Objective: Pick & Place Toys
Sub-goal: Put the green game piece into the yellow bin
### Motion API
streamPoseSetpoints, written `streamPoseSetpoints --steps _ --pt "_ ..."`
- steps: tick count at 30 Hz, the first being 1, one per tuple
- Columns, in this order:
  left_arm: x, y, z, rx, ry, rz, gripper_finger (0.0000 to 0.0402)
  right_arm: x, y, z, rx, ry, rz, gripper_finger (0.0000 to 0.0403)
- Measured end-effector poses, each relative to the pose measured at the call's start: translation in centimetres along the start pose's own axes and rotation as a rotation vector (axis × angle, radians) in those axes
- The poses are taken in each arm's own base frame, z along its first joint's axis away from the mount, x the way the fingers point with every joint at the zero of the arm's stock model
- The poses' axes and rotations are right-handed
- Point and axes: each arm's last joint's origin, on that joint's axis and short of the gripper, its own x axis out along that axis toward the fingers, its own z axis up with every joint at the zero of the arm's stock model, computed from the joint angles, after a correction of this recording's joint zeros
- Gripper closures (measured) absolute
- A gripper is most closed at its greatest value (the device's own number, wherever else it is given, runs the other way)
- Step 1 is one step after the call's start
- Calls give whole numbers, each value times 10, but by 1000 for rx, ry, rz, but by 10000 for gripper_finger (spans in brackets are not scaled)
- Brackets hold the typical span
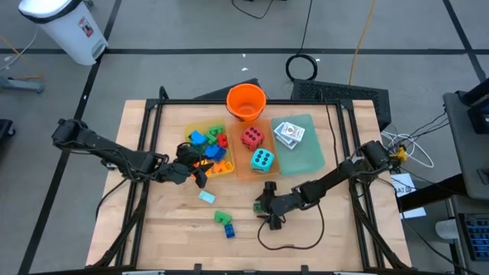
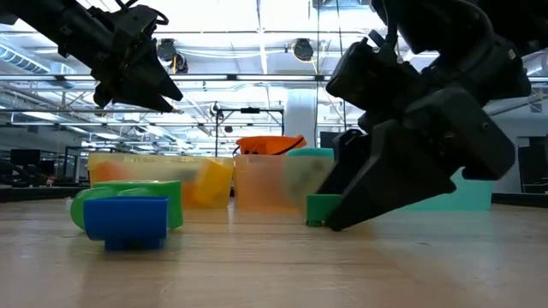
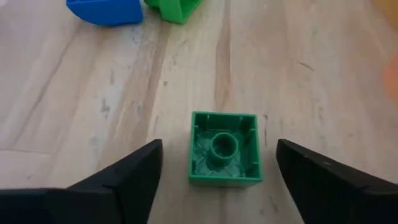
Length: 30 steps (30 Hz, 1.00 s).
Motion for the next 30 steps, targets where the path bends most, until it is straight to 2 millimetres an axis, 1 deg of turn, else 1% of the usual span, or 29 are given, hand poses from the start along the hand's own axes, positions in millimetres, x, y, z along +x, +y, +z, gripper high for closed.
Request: streamPoseSetpoints --steps 5,13,17,22,26,30 --pt "0 0 0 0 0 0 210 0 2 0 1 8 64 160" --pt "0 0 0 1 0 0 210 0 2 1 -9 6 69 265" --pt "0 0 0 -17 -4 1 210 -4 2 4 -19 -2 68 302" --pt "8 -9 1 -107 -33 -46 211 -21 2 20 -117 -63 54 303" --pt "23 -29 0 -118 -63 -200 205 -35 2 32 -216 -128 -103 291" --pt "40 -49 0 -147 -165 -369 176 -45 0 41 -322 -175 -302 295"
